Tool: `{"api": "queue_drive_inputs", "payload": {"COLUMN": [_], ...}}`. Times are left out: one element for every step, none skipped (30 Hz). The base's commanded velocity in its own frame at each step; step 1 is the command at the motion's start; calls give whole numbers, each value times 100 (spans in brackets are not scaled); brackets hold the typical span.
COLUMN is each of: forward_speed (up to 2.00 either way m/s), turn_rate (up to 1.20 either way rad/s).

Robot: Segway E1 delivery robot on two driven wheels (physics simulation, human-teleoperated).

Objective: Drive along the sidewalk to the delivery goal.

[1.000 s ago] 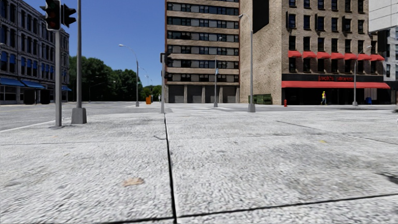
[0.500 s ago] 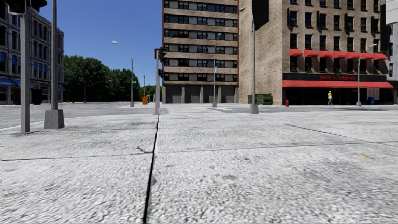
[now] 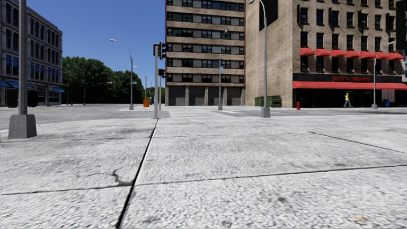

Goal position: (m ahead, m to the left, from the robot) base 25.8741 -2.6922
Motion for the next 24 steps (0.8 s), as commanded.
{"api": "queue_drive_inputs", "payload": {"forward_speed": [200,200,200,200,200,200,200,200,200,200,200,200,200,200,200,200,200,200,200,200,200,200,200,200], "turn_rate": [0,0,0,0,0,0,0,0,0,0,0,0,0,0,0,0,0,0,0,0,0,0,0,0]}}
